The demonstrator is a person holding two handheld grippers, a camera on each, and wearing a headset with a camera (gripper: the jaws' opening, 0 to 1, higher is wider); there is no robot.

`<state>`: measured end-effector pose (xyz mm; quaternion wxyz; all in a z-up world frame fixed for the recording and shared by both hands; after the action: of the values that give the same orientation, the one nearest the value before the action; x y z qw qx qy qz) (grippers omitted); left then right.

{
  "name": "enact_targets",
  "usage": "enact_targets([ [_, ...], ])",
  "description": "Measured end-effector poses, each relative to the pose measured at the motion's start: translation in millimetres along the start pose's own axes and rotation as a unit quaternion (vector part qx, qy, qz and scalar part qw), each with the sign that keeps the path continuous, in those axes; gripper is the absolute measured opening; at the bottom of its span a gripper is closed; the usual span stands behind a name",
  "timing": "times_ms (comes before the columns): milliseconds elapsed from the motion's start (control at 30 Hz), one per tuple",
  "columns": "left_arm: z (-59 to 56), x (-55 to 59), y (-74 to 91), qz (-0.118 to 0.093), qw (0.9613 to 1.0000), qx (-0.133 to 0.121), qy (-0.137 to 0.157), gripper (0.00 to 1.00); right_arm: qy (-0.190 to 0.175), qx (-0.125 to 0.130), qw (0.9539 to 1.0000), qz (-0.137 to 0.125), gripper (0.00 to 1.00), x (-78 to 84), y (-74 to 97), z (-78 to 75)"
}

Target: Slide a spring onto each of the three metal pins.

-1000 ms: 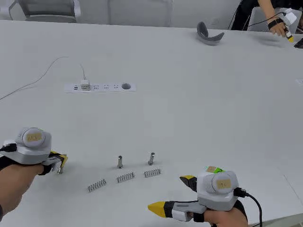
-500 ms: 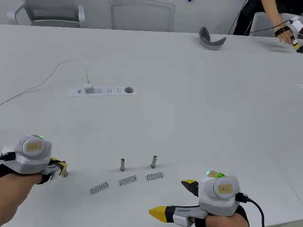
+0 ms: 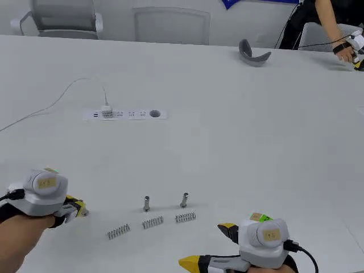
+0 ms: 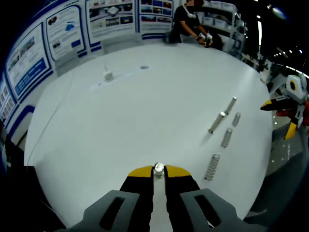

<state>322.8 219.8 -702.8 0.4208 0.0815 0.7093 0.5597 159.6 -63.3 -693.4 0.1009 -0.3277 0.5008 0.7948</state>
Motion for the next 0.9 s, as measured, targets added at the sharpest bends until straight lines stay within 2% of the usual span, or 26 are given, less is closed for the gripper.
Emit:
enact_targets([
  [900, -40.2, -29.0, -8.1, -0.011, 0.9985, 0.029, -0.045, 0.07, -0.002, 0.0, 1.0, -0.005, 0.87, 1.0, 0.6, -1.3],
])
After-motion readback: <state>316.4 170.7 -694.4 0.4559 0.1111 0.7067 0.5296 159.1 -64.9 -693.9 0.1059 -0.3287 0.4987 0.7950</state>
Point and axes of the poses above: the centre of the closed fingertips' face, and the gripper's own axes: y roughly backward along the fingers, z roughly to its left, x roughly out of its underside, the point moved 6 cm from there along y, roughly backward along the fingers, and after that the axes turned 10 degrees about z, right-handed, at the moved point
